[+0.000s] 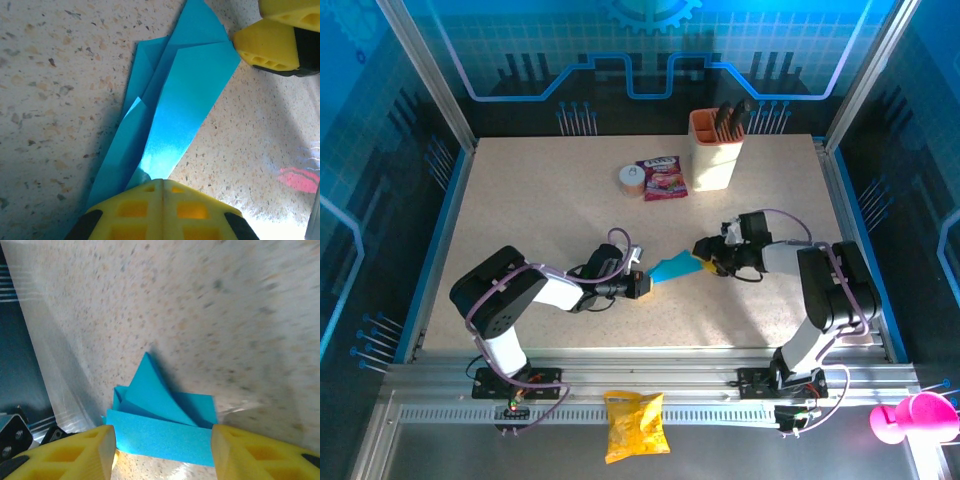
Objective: Fold a paper plane with a square sheet of paper (pick it up from the middle)
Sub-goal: Fold the wing for the fifth time at the center of the table.
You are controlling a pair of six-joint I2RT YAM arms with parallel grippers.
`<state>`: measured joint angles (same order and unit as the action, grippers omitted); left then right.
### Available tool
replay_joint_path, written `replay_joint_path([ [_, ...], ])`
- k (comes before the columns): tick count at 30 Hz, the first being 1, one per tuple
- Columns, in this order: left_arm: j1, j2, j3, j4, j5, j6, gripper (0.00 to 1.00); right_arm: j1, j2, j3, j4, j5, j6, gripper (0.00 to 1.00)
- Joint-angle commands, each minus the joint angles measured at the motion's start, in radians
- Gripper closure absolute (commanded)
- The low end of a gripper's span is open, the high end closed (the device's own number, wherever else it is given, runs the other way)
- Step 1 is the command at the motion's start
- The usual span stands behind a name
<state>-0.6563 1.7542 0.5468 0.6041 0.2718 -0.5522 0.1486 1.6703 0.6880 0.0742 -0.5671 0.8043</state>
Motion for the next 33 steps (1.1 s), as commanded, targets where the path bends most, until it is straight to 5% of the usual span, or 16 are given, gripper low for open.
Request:
replay_joint_path([
  [1,0.012,0.069,-0.064,-0.225,-0.06,-0.02,1.0,-0.076,-0.032,-0.014,-0.091,0.113,-0.014,0.46],
  [6,0.012,-0.006,-0.03,-0.256,-0.037,-0.044,1.0,-0.093,-0.142,0.022,-0.165,0.101,-0.024,0.46],
  [13,0.012,-0.228,0.114,-0.364,0.012,-0.099,1.0,0.044,-0.249,0.047,-0.233,0.112,-0.01,0.48],
  [17,0.035,-0.31,0.232,-0.521,-0.031,-0.064,0.8,0.137,-0.28,0.006,-0.2,0.162,0.029,0.54],
  [21,0.108,-0.289,0.315,-0.636,-0.028,-0.006,0.67,0.2,-0.269,-0.044,-0.135,0.186,0.075,0.74],
  [26,0.186,-0.182,0.391,-0.737,0.01,0.069,0.62,0.262,-0.223,-0.079,-0.077,0.212,0.096,0.99],
  [33,0.203,-0.028,0.471,-0.801,0.051,0.108,0.64,0.297,-0.109,-0.079,0.02,0.199,0.12,1.0],
])
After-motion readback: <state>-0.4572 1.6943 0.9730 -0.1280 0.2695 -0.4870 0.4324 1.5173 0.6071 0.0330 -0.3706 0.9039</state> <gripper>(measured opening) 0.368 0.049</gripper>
